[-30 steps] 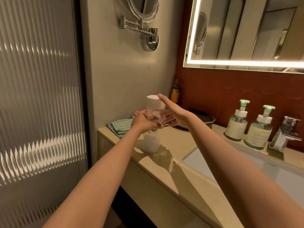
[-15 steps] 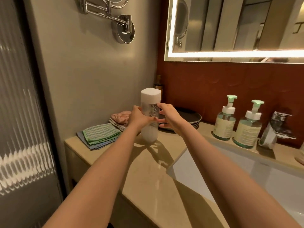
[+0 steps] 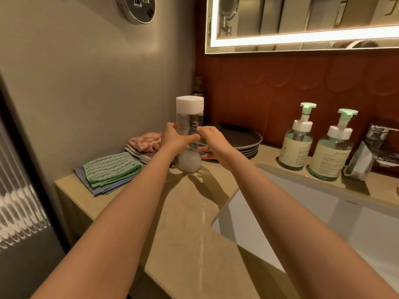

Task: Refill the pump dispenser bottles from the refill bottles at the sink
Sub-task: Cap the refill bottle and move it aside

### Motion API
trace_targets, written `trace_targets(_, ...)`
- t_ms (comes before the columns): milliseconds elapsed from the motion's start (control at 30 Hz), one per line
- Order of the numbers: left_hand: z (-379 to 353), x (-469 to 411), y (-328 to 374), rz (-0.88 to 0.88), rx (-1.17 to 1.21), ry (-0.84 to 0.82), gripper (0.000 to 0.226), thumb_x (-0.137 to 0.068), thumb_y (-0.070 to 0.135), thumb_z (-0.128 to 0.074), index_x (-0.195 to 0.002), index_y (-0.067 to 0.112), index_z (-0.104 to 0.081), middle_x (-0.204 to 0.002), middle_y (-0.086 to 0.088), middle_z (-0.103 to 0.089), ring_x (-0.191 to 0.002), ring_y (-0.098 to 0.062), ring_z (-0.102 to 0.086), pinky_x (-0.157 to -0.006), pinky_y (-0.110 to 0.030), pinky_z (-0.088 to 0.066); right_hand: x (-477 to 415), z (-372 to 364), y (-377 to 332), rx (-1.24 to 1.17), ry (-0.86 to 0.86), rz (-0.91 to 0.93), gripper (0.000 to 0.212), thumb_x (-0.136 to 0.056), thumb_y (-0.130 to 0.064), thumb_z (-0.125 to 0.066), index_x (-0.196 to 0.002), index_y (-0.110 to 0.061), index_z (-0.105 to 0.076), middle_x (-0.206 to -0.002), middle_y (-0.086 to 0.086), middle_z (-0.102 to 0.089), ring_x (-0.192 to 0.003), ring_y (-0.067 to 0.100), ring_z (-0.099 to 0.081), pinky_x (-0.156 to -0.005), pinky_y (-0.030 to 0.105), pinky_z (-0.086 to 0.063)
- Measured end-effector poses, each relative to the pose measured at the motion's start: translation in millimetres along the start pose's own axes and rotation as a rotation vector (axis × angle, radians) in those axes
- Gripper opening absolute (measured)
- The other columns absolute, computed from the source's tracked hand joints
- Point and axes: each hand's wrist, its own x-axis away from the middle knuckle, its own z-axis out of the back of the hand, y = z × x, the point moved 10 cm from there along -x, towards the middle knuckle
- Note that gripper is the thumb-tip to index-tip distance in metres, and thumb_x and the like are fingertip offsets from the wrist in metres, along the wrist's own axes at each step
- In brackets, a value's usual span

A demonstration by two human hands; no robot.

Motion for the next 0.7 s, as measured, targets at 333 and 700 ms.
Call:
trace_targets(333, 3, 11, -6, 0.054, 0.001, -0.018, 0.091, -0.073, 0.034, -0.077, -0.140, 0.015, -0.019, -0.144, -0.013, -0.033, -0.130, -0.031, -0.037, -0.103, -0.042, -0.039, 14, -2, -1, 0.091, 0.010, -0.042, 0.047, -0.098, -0.037, -0.039, -0.139, -0.017, -0.031, -0.137, 0.005, -0.041, -0.104, 0.020, -0.047, -0.083, 0.038, -0.044)
trace_targets(700, 12, 69, 56, -0.123, 0.158, 0.159, 0.028, -0.087, 0.015, -0.058, -0.111, 0.016, -0.042, -0.095, 0.001, -0.049, -0.091, -0.018, -0.050, -0.085, -0.034, -0.045, 63, 57, -11, 0.057, 0.257, -0.077, 0.029, -0.095, -0.019, -0.048, -0.123, -0.012, -0.052, -0.124, 0.007, -0.055, -0.095, 0.018, -0.056, -0.079, 0.032, -0.048)
